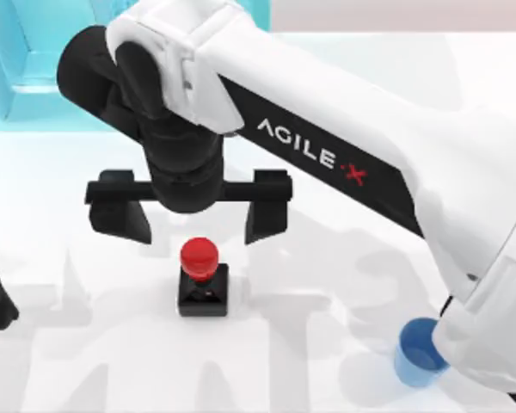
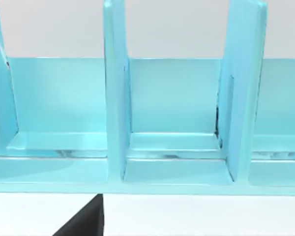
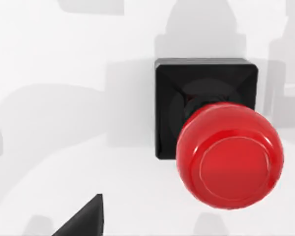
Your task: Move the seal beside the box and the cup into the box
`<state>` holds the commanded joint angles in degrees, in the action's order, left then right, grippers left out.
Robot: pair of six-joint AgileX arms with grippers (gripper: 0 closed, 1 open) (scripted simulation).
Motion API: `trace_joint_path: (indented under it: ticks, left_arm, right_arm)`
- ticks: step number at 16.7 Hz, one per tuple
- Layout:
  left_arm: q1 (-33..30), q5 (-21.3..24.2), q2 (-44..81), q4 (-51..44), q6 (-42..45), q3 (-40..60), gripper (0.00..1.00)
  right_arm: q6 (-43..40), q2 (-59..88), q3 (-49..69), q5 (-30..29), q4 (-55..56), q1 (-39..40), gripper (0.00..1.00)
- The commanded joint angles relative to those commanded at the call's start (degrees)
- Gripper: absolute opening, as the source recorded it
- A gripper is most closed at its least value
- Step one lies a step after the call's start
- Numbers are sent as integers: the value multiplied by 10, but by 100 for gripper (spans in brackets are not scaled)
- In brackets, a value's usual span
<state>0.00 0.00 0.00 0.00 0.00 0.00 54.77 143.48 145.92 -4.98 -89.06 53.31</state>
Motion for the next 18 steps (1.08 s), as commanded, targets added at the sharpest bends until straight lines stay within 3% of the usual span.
trace_joint_path:
  ticks: [4, 10, 16, 18]
  left_arm:
    - [0, 0, 0, 0, 0, 0, 100]
    - [0, 0, 0, 0, 0, 0, 100]
    - [0, 0, 0, 0, 0, 0, 100]
    - [0, 0, 0, 0, 0, 0, 100]
  right_arm:
    - [-3, -4, -43, -1, 41, 0, 100]
    - [-6, -15, -196, 0, 179, -3, 100]
    - [-6, -17, -214, 0, 197, -4, 100]
    - [-6, -17, -214, 0, 197, -4, 85]
